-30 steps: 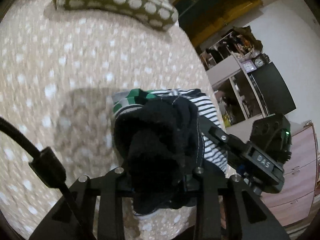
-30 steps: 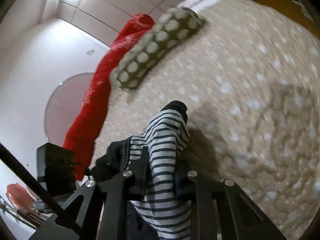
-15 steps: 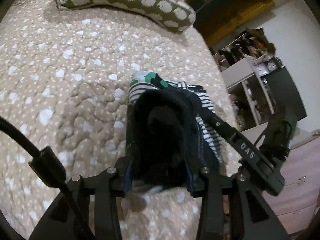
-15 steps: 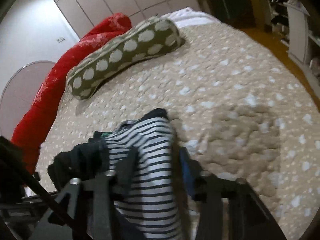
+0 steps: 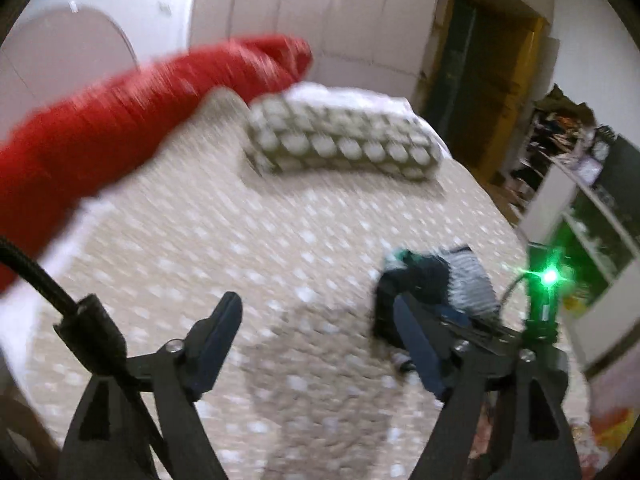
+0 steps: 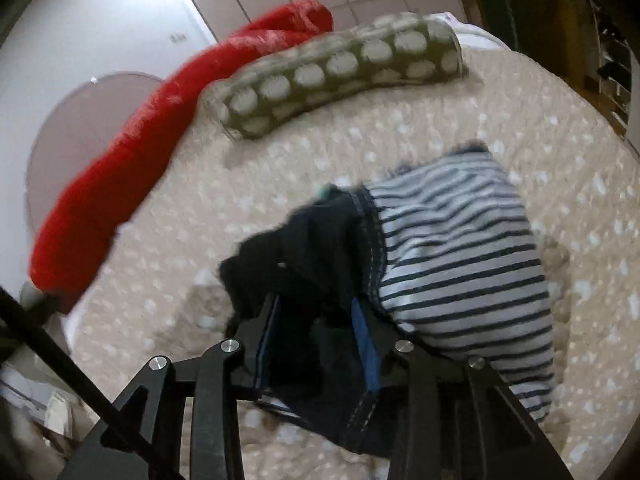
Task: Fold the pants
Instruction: 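Release the folded pants and withdraw both grippers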
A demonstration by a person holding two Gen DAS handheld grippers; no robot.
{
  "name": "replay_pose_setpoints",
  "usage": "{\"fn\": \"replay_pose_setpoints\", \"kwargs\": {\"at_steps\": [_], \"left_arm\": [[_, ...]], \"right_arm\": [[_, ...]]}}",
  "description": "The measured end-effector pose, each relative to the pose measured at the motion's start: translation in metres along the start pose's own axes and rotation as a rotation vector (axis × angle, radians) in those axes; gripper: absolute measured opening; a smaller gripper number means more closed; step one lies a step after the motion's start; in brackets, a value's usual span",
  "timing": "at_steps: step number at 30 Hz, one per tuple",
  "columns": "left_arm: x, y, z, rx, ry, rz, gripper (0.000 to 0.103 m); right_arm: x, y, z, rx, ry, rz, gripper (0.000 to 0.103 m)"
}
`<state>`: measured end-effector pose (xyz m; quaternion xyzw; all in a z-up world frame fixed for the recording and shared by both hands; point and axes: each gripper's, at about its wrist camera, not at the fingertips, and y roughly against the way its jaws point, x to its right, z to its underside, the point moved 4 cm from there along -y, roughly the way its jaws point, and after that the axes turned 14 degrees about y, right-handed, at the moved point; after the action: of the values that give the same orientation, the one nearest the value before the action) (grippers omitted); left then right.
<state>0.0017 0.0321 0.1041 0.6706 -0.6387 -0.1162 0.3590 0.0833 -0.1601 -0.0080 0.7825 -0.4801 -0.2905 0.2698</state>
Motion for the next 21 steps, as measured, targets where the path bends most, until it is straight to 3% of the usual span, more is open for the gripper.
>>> {"fn": "replay_pose_setpoints", "kwargs": {"at_steps": [4, 7, 8, 12, 16, 21], "left_arm": [[0.005, 0.037, -0.008, 0.168, -0.058, -0.098, 0.091], [0.010, 0.053, -0.005, 0.215, -0.068, -0.118, 0.098], [0.013, 0.055, -0.001, 0.207, -0.071, -0.086, 0.099], [0.024, 0.053, 0.021, 0.104, -0.061, 0.006, 0.099], [0.031, 0.049, 0.042, 0.035, -0.065, 0.013, 0.099], [0.036, 0.067, 0.057, 0.050, -0.072, 0.014, 0.099]], "right_arm": [[-0.001, 0.043, -0.006, 0.104, -0.046, 0.017, 0.039], [-0.004, 0.082, 0.002, 0.179, -0.048, 0.092, 0.054], [-0.005, 0.093, 0.008, 0.197, -0.048, 0.120, 0.062], [-0.009, 0.122, 0.038, 0.225, -0.078, 0.172, 0.067], [-0.011, 0.134, 0.065, 0.192, -0.085, 0.213, 0.069], [-0.016, 0.151, 0.088, 0.180, -0.083, 0.274, 0.074]]}}
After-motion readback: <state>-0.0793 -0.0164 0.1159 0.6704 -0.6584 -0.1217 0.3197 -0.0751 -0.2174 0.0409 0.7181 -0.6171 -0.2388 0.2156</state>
